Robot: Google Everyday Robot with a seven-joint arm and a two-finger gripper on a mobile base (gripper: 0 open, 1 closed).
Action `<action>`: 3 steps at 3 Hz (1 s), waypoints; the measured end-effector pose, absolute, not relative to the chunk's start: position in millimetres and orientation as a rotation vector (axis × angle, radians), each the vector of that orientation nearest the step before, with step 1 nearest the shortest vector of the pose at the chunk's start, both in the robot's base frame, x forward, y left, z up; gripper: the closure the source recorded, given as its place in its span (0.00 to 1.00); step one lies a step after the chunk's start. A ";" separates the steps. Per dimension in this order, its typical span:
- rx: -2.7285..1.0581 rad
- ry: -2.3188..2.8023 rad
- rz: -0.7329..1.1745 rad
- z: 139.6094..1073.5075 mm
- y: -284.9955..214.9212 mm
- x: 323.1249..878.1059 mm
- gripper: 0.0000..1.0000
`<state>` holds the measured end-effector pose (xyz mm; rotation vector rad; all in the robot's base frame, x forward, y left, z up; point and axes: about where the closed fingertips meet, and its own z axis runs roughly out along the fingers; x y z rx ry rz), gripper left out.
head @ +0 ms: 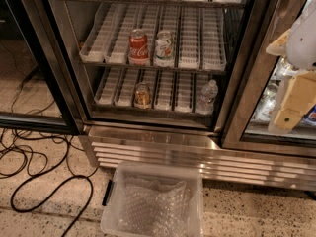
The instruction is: Pick green can from top shelf of fridge
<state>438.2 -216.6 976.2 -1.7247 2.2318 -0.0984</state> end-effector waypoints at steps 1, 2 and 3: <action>-1.724 2.232 -0.098 976.2 -216.6 438.2 0.00; -1.623 2.258 -0.079 970.1 -206.1 455.1 0.00; -1.489 2.294 -0.055 962.4 -193.5 479.7 0.00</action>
Offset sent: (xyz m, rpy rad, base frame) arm 0.0510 0.0289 -0.0224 0.1338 -0.0397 -0.1941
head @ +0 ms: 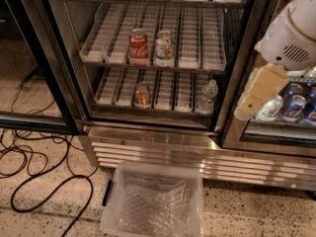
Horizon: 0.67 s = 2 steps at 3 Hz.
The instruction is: Pick green can from top shelf of fridge
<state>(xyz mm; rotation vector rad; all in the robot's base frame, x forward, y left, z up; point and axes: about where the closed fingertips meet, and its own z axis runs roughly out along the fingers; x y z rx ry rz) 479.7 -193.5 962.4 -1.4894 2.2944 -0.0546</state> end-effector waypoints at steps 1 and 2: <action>-1.437 2.317 -0.004 953.4 -177.2 504.6 0.00; -1.433 2.321 0.000 952.4 -176.5 505.3 0.00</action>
Offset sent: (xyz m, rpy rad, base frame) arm 0.0209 0.0136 -0.0073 0.0357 0.0120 -0.0277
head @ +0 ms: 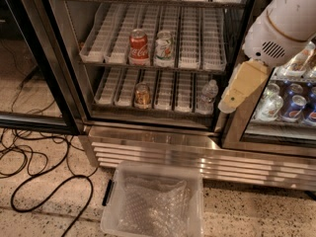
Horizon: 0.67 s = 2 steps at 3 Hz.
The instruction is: Pick green can from top shelf of fridge
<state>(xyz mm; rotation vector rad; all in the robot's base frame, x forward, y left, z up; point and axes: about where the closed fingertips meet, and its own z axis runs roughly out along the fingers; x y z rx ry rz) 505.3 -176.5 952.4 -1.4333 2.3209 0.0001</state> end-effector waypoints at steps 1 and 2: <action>-1.387 2.282 0.020 950.2 -164.2 512.8 0.00; -1.223 2.250 0.064 946.6 -134.7 529.1 0.00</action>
Offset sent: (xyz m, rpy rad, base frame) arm 0.0929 0.0784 0.0236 0.3991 -0.3702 -0.3360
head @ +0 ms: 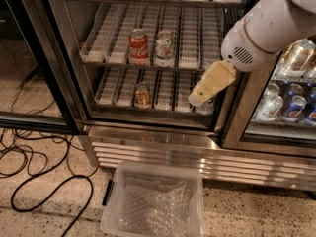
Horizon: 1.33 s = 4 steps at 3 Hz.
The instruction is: Pick green can from top shelf of fridge
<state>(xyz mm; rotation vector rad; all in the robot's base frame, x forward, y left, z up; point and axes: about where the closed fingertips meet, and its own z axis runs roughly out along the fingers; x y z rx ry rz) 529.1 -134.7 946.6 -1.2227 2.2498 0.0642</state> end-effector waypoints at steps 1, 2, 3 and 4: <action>-1.011 2.204 0.067 956.9 -109.8 566.8 0.00; -0.889 2.182 0.098 970.6 -106.3 578.6 0.00; -0.889 2.182 0.098 970.6 -106.3 578.6 0.00; -0.838 2.137 0.095 969.5 -93.0 589.7 0.00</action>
Offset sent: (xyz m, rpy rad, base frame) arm 0.0304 0.0210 0.0075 0.0802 -0.0779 -0.0998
